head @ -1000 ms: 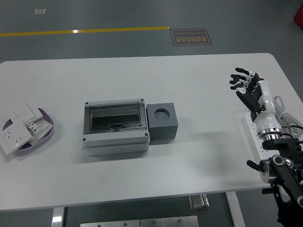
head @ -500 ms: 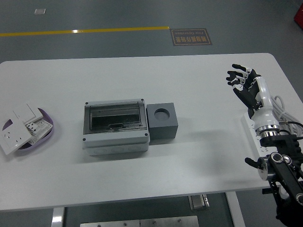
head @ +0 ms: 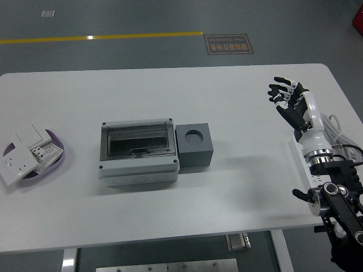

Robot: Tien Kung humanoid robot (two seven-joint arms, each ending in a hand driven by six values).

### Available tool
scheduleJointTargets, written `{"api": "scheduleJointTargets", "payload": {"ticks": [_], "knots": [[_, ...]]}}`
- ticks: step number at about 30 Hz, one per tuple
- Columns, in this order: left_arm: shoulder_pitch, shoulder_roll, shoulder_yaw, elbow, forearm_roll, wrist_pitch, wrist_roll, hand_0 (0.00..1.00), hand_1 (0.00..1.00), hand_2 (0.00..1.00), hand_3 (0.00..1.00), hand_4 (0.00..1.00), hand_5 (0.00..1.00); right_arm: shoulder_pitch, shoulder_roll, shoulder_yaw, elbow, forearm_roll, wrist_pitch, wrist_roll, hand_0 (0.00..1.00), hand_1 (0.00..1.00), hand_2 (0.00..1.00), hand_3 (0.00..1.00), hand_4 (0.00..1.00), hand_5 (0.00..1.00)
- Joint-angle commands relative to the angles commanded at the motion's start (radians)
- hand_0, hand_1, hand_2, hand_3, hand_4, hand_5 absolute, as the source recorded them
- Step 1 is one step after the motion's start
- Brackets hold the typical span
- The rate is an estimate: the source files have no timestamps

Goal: Pick up the cylinder from the cube,place it in the box,flap close box

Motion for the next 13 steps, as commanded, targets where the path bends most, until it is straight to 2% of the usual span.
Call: {"api": "scheduleJointTargets", "payload": {"ticks": [13], "knots": [[-0.015,0.005,-0.013,0.0,0.007,0.0,0.002,0.636,0.665,0.588,0.645,0.721,0.287,-0.003,0.003,0.015,-0.003,0.004,-0.001,-0.01,0.636,0.644,0.671,0.681,0.658,0.329]]}}
